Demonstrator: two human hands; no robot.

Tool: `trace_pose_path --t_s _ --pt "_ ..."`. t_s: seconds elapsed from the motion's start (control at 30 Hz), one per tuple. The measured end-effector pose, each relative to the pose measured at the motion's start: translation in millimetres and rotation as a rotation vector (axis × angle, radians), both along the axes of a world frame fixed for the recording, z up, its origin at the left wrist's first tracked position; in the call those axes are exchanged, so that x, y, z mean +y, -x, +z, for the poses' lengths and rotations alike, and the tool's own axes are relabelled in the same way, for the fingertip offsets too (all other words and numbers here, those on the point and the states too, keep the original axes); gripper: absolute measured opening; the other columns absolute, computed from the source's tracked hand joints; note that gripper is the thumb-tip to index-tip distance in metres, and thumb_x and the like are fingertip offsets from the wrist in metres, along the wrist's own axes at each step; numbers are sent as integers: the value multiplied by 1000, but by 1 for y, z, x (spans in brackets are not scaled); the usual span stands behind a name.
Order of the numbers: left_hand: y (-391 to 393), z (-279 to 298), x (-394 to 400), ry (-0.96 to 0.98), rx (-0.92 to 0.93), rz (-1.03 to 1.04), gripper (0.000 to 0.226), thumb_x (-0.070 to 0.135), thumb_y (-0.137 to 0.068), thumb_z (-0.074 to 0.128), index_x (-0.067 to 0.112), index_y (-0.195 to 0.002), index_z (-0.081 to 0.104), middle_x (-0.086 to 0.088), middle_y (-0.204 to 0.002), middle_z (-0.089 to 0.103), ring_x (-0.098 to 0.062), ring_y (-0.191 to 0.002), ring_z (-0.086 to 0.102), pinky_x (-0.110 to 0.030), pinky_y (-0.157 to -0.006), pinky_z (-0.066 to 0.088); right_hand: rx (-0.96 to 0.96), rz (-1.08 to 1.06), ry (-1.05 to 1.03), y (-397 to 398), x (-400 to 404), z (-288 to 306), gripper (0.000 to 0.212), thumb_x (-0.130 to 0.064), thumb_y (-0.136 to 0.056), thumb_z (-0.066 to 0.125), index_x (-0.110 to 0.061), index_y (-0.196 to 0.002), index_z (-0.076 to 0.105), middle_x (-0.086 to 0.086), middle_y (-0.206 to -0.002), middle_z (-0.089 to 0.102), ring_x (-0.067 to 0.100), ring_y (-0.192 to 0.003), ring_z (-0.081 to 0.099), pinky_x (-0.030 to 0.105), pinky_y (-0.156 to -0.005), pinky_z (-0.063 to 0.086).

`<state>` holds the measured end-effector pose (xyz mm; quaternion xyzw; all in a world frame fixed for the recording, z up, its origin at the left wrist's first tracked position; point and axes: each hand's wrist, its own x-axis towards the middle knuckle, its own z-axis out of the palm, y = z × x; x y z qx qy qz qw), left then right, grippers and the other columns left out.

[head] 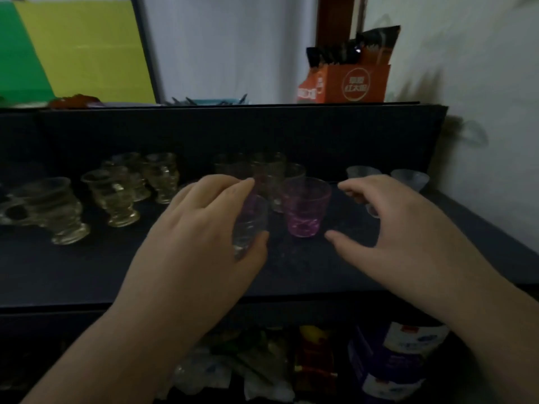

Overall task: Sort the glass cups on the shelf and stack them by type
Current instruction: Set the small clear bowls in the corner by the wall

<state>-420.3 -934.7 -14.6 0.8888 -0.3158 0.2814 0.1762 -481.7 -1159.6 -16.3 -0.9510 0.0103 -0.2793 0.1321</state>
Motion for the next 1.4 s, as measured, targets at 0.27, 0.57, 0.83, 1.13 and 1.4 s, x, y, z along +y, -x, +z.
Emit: trace_pose_path --t_s 0.27,0.57,0.83,1.13,1.4 --pt "-37 -18 171 -88 48 226 77 55 -81 59 23 -147 37 4 -145 41 -16 -134 33 -32 -105 30 48 105 93 -31 147 4 67 -56 -81 63 -37 -141 44 -22 -134 47 0 -121 45 19 -90 35" --pt "-56 -34 338 -136 83 408 82 54 -79 64 19 -147 36 -1 -147 41 -21 -137 31 -41 -107 35 79 199 146 -86 293 -16 68 -57 -86 64 -36 -145 38 -18 -142 40 3 -129 39 18 -94 32" --pt "-82 -48 420 -62 115 533 79 51 -77 65 19 -145 40 -8 -144 44 -28 -134 34 -47 -105 38 116 321 190 -141 380 -25 69 -57 -87 63 -38 -146 34 -20 -143 37 1 -129 35 15 -94 25" --pt "-144 -47 481 -94 137 598 82 53 -78 66 25 -148 34 -5 -149 37 -27 -136 32 -42 -104 38 38 456 241 -225 463 -19 71 -58 -87 60 -33 -147 33 -13 -138 41 9 -124 44 23 -96 41" --pt "-222 -45 494 -12 252 475 87 68 -78 57 36 -150 20 9 -154 22 -15 -140 22 -34 -107 32 76 351 304 -272 493 -9 68 -61 -82 58 -32 -139 38 -10 -127 47 12 -113 50 29 -90 49"
